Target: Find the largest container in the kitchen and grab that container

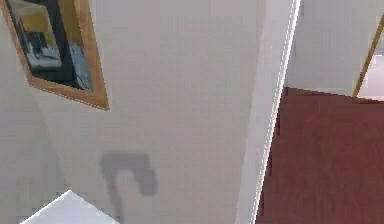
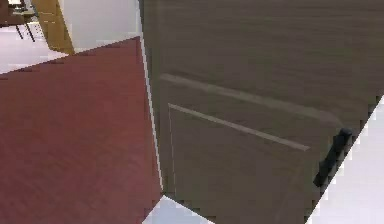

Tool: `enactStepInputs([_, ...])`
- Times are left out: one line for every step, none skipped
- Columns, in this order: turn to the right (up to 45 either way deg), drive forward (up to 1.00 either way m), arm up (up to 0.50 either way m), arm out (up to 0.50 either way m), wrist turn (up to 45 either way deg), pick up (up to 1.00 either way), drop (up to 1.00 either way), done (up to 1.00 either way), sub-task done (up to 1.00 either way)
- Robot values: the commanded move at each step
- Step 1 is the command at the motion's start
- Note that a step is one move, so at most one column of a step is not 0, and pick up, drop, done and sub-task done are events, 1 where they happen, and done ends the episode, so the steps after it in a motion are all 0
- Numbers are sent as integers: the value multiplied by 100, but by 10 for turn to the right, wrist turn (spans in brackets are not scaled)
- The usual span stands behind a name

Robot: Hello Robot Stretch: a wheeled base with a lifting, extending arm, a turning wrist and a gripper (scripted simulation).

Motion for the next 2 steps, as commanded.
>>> enactStepInputs([450, 0, 0, 0, 0, 0, 0, 0, 0])
enactStepInputs([30, 0, 0, 0, 0, 0, 0, 0, 0])
